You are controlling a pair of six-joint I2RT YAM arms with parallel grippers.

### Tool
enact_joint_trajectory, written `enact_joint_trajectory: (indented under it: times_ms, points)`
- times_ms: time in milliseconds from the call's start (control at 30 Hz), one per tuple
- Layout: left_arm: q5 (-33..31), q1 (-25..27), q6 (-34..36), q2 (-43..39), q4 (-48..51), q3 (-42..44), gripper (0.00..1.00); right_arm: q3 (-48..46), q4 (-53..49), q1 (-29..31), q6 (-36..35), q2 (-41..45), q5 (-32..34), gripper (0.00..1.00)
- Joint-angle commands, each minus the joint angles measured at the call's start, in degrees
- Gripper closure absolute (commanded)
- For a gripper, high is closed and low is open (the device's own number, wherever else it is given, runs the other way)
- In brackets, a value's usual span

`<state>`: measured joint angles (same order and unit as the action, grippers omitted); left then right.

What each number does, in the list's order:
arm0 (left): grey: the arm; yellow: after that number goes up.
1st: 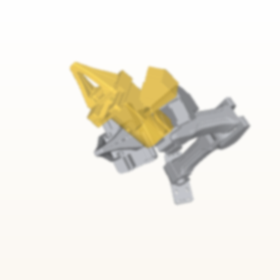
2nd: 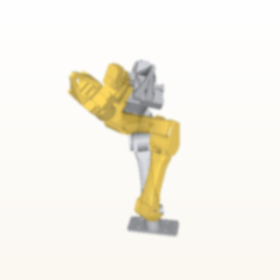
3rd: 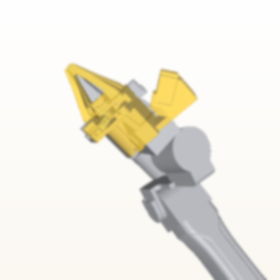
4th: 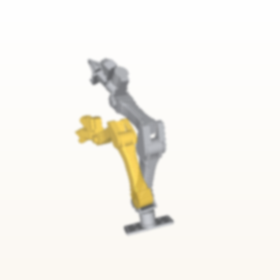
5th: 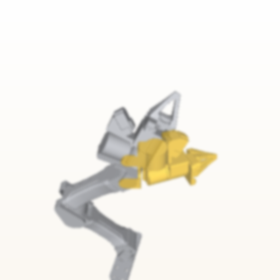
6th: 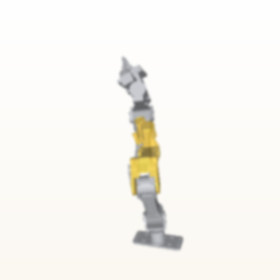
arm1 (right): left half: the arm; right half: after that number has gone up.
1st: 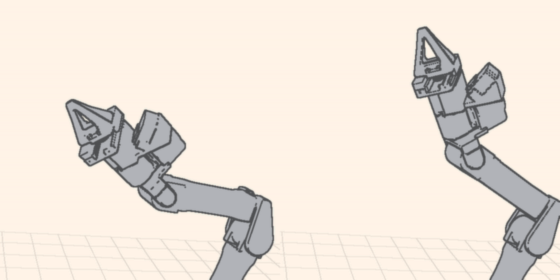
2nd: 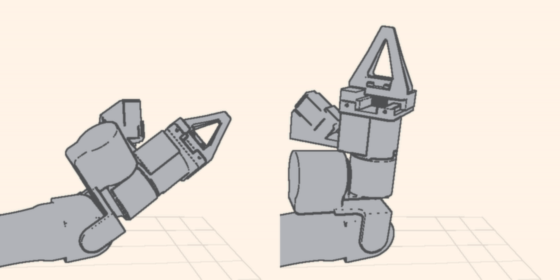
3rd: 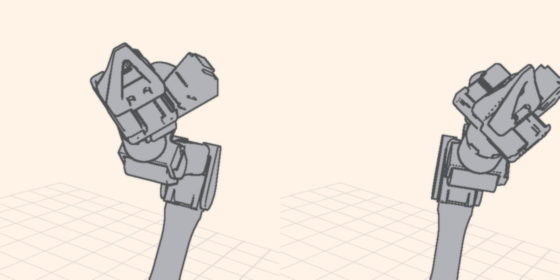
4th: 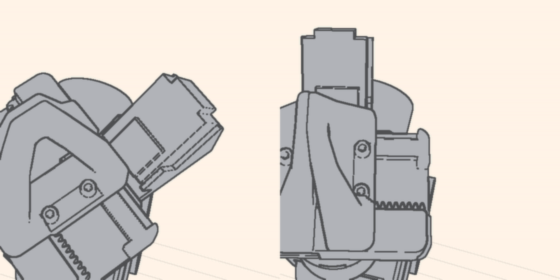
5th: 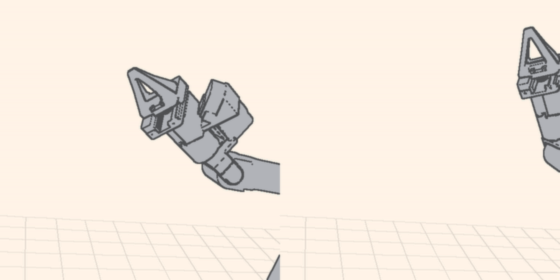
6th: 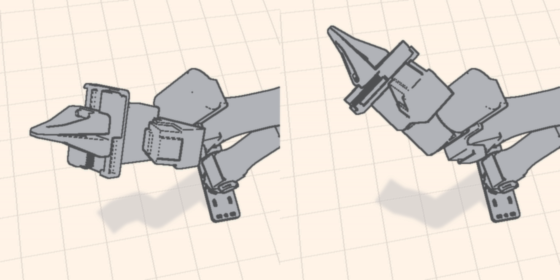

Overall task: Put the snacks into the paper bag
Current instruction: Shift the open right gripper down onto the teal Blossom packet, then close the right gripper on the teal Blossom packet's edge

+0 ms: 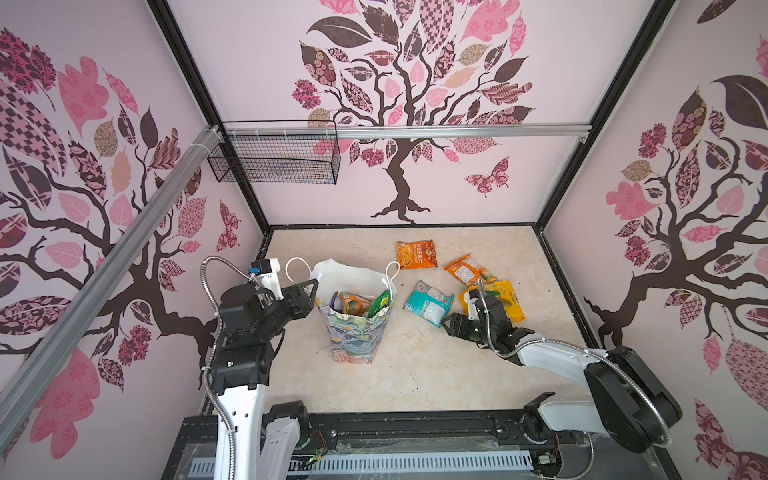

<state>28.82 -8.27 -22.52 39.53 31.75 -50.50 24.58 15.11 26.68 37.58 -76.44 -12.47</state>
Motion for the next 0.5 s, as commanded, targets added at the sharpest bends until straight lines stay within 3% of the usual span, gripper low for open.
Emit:
enact_joint_trajectory:
  times_ms: [0, 467]
  points:
    - [0.7, -0.4, 0.3, -0.4, -2.0, 1.4, 0.51, -0.6, 6.3, 0.3, 3.0, -2.8, -1.4, 0.35]
    - [1.4, -0.5, 0.1, -0.4, -2.0, 1.3, 0.50, -1.0, 8.9, 1.0, 4.4, -4.7, -0.5, 0.40]
